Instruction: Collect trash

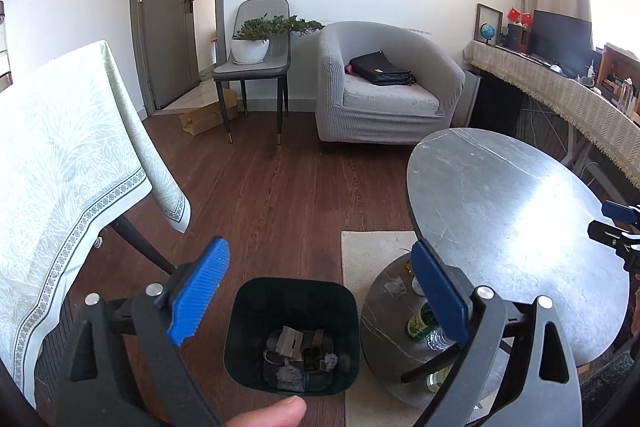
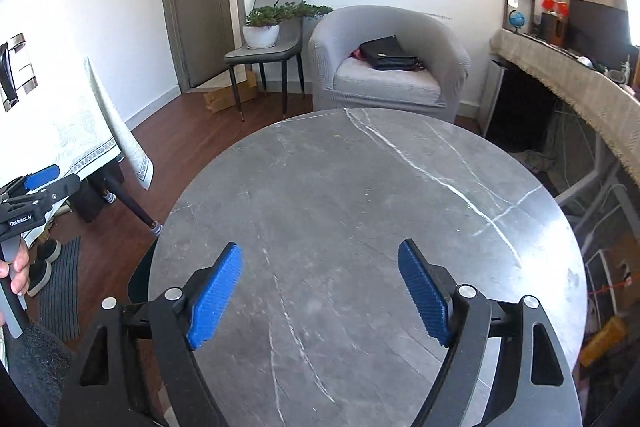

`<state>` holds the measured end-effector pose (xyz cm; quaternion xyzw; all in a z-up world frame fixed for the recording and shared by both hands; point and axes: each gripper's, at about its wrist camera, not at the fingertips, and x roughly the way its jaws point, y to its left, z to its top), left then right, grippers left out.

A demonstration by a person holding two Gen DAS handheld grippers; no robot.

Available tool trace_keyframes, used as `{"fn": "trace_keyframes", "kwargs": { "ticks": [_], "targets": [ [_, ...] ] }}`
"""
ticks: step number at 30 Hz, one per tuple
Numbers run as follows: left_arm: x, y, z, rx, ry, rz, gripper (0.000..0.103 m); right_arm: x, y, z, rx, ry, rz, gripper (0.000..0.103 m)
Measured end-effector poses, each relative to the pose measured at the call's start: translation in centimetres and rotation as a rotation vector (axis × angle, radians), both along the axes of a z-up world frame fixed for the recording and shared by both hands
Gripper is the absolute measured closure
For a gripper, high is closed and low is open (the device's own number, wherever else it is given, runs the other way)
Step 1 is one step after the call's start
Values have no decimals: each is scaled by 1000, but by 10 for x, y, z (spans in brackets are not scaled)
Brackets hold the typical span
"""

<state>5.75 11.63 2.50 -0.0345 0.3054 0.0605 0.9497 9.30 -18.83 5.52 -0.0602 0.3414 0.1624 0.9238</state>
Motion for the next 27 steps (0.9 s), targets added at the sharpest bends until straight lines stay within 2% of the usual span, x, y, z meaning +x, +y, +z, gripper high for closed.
{"fn": "trace_keyframes", "kwargs": {
  "ticks": [3, 5, 8, 12, 16, 21, 27],
  "targets": [
    [-17, -6, 4, 3, -28, 12, 5, -20, -18, 3, -20, -26, -23, 13],
    [-31, -11, 5, -11, -50, -16, 4, -34, -26, 5, -32, -55, -46, 7],
    [-48, -20, 3, 5, -63, -36, 4, -53, -37, 7, -27, -80, -47, 5],
    [-66, -30, -2, 62, -72, -37, 4, -72, -48, 9, -10, -108, -22, 4],
    [-74, -34, 2, 39, -88, -38, 4, -84, -57, 4, 13, -101, 6, 4],
    [-77, -41, -2, 65, -63, -24, 4, -93, -60, 5, 58, -118, 59, 4],
    [-82, -37, -3, 46, -60, 9, 4, -98, -52, 2, 46, -112, 93, 4]
  ]
}}
